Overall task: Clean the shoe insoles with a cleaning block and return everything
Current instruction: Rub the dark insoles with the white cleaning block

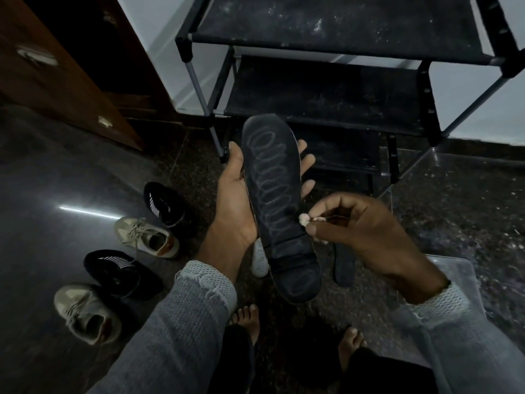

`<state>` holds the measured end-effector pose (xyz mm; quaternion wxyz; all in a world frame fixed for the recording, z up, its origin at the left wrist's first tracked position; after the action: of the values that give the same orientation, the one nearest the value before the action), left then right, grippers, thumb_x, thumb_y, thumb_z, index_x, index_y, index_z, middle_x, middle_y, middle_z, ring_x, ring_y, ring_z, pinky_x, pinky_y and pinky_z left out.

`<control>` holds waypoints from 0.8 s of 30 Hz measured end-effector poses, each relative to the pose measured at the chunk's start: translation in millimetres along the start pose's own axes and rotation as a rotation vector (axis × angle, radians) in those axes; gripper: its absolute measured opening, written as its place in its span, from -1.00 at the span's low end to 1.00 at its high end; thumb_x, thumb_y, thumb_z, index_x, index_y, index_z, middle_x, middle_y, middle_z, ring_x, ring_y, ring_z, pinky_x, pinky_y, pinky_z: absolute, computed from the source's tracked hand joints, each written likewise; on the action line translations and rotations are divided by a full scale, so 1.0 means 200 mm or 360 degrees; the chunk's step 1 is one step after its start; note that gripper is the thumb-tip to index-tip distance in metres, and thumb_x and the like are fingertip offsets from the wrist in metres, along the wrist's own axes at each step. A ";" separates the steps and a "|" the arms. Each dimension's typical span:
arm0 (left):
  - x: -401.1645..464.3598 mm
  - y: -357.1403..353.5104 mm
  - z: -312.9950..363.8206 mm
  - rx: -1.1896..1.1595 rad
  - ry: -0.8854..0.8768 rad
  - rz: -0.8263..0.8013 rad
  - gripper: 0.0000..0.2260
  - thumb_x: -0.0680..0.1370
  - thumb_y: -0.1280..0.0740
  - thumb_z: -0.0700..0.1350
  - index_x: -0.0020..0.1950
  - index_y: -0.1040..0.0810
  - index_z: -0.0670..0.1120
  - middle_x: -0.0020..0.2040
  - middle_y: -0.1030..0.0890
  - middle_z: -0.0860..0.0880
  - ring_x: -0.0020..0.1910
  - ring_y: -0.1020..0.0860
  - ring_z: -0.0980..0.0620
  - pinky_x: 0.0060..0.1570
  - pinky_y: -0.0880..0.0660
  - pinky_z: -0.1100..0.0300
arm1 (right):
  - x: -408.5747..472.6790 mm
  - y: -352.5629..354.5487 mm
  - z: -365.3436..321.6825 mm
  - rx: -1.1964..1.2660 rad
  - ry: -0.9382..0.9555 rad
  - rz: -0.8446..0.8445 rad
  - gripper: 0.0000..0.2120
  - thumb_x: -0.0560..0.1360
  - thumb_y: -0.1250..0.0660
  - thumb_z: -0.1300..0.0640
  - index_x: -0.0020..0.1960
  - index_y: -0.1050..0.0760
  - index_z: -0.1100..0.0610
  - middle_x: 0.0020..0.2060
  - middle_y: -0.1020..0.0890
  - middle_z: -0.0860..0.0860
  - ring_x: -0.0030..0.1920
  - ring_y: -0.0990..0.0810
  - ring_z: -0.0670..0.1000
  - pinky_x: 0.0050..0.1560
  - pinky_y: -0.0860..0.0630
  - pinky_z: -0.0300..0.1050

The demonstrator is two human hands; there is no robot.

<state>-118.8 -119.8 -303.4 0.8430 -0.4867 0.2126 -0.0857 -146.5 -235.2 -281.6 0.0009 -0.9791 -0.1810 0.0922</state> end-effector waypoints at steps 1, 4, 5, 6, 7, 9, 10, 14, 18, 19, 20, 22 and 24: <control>0.00 0.01 0.00 0.0002 0.0004 0.0035 -0.29 0.58 0.04 0.36 0.49 -0.31 -0.14 0.48 -0.36 -0.11 0.34 -0.46 -0.08 0.32 -0.37 -0.03 | 0.00 0.01 0.00 -0.0025 -0.0009 0.0006 -0.85 0.38 -0.45 0.38 -0.06 -0.59 0.32 -0.22 -0.67 0.14 -0.23 -0.65 -0.03 -0.15 -0.57 -0.24; 0.01 0.06 0.00 0.0091 -0.0005 0.0185 -0.33 0.60 0.04 0.33 0.46 -0.36 -0.14 0.46 -0.39 -0.11 0.31 -0.47 -0.07 0.25 -0.44 0.02 | 0.01 0.10 -0.03 -0.0030 0.0034 0.0178 -0.83 0.36 -0.46 0.31 -0.06 -0.61 0.23 -0.18 -0.70 0.10 -0.16 -0.68 -0.01 -0.12 -0.58 -0.24; 0.01 0.07 -0.01 0.0129 -0.0007 0.0215 -0.33 0.60 0.04 0.32 0.46 -0.36 -0.14 0.45 -0.40 -0.12 0.30 -0.48 -0.07 0.21 -0.48 0.02 | 0.02 0.13 -0.06 -0.0025 0.0076 0.0268 -0.82 0.35 -0.47 0.31 -0.05 -0.61 0.20 -0.16 -0.71 0.05 -0.13 -0.68 -0.04 -0.11 -0.57 -0.26; 0.01 0.07 -0.02 0.0178 -0.0005 0.0231 -0.33 0.60 0.03 0.32 0.46 -0.36 -0.16 0.44 -0.42 -0.13 0.26 -0.50 -0.07 0.16 -0.51 0.03 | 0.03 0.16 -0.08 -0.0018 0.0118 0.0345 -0.80 0.35 -0.47 0.33 -0.04 -0.61 0.18 -0.14 -0.71 0.01 -0.09 -0.69 -0.06 -0.09 -0.57 -0.28; 0.01 0.06 -0.03 0.0223 0.0007 0.0251 -0.33 0.60 0.02 0.31 0.43 -0.40 -0.17 0.41 -0.46 -0.14 0.20 -0.54 -0.06 0.11 -0.54 0.04 | 0.04 0.18 -0.09 0.0008 0.0150 0.0396 -0.77 0.36 -0.46 0.36 -0.01 -0.60 0.18 -0.11 -0.72 0.00 -0.05 -0.69 -0.07 -0.07 -0.58 -0.28; 0.01 0.05 -0.09 0.0279 0.0068 0.0286 -0.38 0.60 -0.02 0.29 0.31 -0.52 -0.17 0.24 -0.59 -0.16 0.07 -0.62 -0.06 0.07 -0.58 0.03 | 0.06 0.19 -0.12 0.0052 0.0194 0.0458 -0.73 0.38 -0.44 0.41 0.03 -0.59 0.19 -0.06 -0.71 0.05 -0.02 -0.69 -0.04 -0.02 -0.59 -0.23; 0.01 0.05 -0.11 0.0320 0.0082 0.0298 -0.41 0.60 -0.04 0.29 0.27 -0.55 -0.16 0.15 -0.63 -0.15 0.04 -0.63 -0.06 0.09 -0.57 0.02 | 0.06 0.19 -0.13 0.0039 0.0221 0.0488 -0.73 0.39 -0.43 0.42 0.04 -0.59 0.19 -0.06 -0.70 0.06 -0.03 -0.69 -0.05 -0.02 -0.59 -0.24; 0.01 0.04 -0.17 0.0374 0.0109 0.0301 -0.43 0.60 -0.06 0.26 0.27 -0.55 -0.17 0.14 -0.62 -0.17 0.16 -0.56 -0.12 0.40 -0.33 -0.10 | 0.09 0.13 -0.14 -0.0030 0.0243 0.0517 -0.81 0.43 -0.43 0.35 0.01 -0.60 0.17 -0.14 -0.69 0.05 -0.14 -0.67 -0.08 -0.14 -0.62 -0.22; 0.01 0.02 -0.20 0.0337 0.0141 0.0250 -0.42 0.61 -0.05 0.25 0.29 -0.53 -0.18 0.24 -0.59 -0.20 0.27 -0.54 -0.13 0.35 -0.39 -0.02 | 0.10 0.10 -0.14 -0.0354 0.0282 0.0546 -0.88 0.46 -0.44 0.26 -0.02 -0.64 0.11 -0.13 -0.69 -0.06 -0.12 -0.66 -0.15 -0.10 -0.56 -0.31; 0.01 0.02 -0.20 0.0332 0.0144 0.0252 -0.43 0.62 -0.04 0.24 0.28 -0.54 -0.17 0.23 -0.60 -0.19 0.26 -0.55 -0.12 0.33 -0.42 0.01 | 0.10 0.10 -0.15 -0.0472 0.0312 0.0583 -0.88 0.46 -0.45 0.23 -0.02 -0.64 0.10 -0.09 -0.67 -0.08 -0.11 -0.65 -0.16 -0.07 -0.54 -0.33; 0.01 0.02 -0.20 0.0323 0.0145 0.0252 -0.44 0.62 -0.04 0.24 0.26 -0.56 -0.16 0.20 -0.62 -0.18 0.23 -0.57 -0.10 0.30 -0.45 0.03 | 0.10 0.09 -0.16 -0.0617 0.0350 0.0635 -0.89 0.46 -0.45 0.20 -0.01 -0.65 0.09 -0.04 -0.62 -0.07 -0.08 -0.62 -0.17 -0.05 -0.53 -0.37; 0.00 0.03 -0.21 0.0307 0.0150 0.0252 -0.45 0.63 -0.02 0.23 0.23 -0.57 -0.16 0.16 -0.64 -0.16 0.16 -0.61 -0.08 0.24 -0.50 0.07 | 0.08 0.09 -0.19 -0.0915 0.0420 0.0759 -0.87 0.48 -0.46 0.15 0.02 -0.65 0.10 0.02 -0.52 -0.05 -0.06 -0.57 -0.18 -0.03 -0.51 -0.42; 0.00 0.03 -0.21 0.0300 0.0161 0.0259 -0.44 0.62 -0.03 0.24 0.20 -0.60 -0.15 0.13 -0.65 -0.16 0.12 -0.63 -0.07 0.18 -0.53 0.09 | 0.07 0.06 -0.22 -0.1109 0.0491 0.0808 -0.87 0.50 -0.43 0.16 0.05 -0.64 0.12 0.01 -0.50 -0.04 -0.08 -0.55 -0.15 -0.05 -0.50 -0.41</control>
<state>-137.4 -149.7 -326.4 0.8774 -0.3815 0.2846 -0.0609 -121.1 -240.7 -242.4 -0.3242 -0.9367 0.0466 -0.1239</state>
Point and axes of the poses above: each hand's wrist, its own x-axis towards the middle knuckle, its own y-axis out of the back of the hand, z = x × y, the point moved 10 cm from there along x, towards the middle knuckle
